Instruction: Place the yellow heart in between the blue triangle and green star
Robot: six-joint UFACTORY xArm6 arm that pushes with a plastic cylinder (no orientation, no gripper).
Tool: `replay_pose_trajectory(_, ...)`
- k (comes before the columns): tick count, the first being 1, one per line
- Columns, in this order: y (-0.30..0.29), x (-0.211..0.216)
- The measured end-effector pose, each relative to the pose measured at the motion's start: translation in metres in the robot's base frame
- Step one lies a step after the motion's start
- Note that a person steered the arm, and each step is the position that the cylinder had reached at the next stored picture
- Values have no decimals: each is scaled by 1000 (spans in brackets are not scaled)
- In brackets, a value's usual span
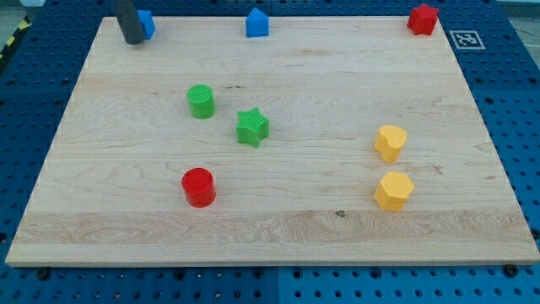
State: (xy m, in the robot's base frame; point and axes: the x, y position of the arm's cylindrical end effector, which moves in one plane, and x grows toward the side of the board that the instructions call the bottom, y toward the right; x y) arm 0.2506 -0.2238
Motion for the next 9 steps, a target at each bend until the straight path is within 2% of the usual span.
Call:
replay_pose_trajectory(1, 19, 3)
replay_pose_trajectory(3, 166, 14)
replay_pose_trajectory(4, 224, 44)
replay_pose_trajectory(7, 262, 57)
replay_pose_trajectory(9, 324, 83)
